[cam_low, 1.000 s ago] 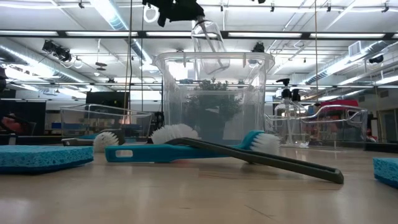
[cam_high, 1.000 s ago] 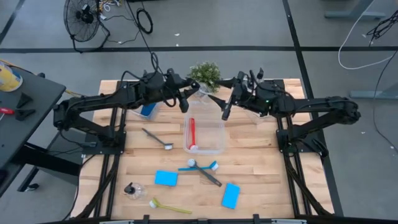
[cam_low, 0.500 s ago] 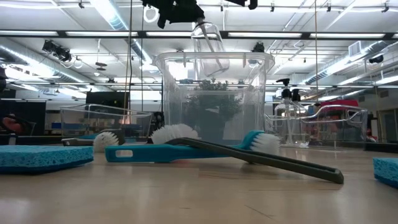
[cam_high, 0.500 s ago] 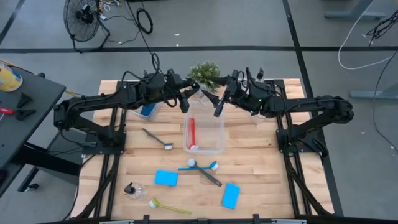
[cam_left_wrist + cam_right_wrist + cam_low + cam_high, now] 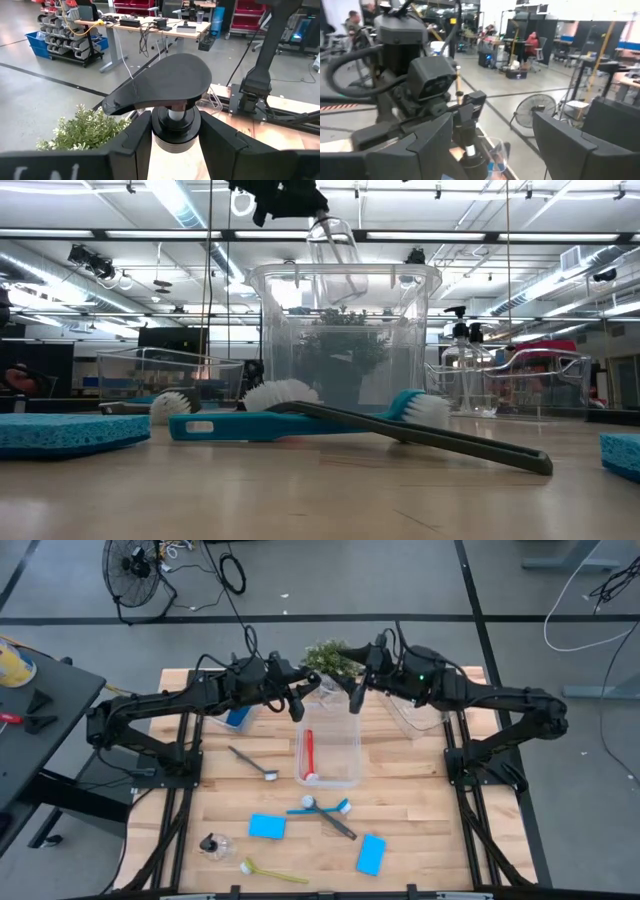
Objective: Pick & Place Kitchen Sink Supplies
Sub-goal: Put the black soap dispenser into the right transparent bin
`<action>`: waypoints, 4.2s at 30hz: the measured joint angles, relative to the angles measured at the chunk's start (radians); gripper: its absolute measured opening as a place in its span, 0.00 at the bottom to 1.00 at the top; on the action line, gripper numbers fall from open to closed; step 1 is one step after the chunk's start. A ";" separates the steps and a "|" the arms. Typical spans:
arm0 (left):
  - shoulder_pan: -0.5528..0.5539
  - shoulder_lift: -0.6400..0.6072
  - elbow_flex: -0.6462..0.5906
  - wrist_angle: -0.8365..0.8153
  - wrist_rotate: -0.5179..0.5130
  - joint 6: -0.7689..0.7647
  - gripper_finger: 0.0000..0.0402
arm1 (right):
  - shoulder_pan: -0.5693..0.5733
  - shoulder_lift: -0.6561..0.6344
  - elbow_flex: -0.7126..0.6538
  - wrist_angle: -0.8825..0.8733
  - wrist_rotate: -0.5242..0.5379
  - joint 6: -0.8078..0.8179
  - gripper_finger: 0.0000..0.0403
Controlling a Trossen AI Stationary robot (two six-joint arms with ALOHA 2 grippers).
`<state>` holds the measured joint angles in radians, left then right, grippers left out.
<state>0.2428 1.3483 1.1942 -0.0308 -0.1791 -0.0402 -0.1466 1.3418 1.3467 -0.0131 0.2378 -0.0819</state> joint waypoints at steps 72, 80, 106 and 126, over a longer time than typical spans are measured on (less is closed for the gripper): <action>0.000 0.000 0.000 -0.057 0.019 0.010 0.37 | -0.082 0.210 0.085 -0.007 -0.229 0.032 0.69; 0.000 0.000 0.000 -0.057 0.054 0.010 0.36 | -0.082 0.210 0.085 -0.010 -0.278 0.048 0.61; 0.000 0.000 0.000 -0.056 0.053 0.010 0.37 | -0.082 0.209 0.085 -0.012 -0.282 0.048 0.26; 0.000 0.000 0.000 -0.055 0.051 0.005 0.43 | -0.082 0.209 0.085 -0.012 -0.282 0.047 0.23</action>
<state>0.2424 1.3483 1.1942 -0.0859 -0.1277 -0.0354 -0.2287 1.5513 1.4315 -0.0250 -0.0444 -0.0346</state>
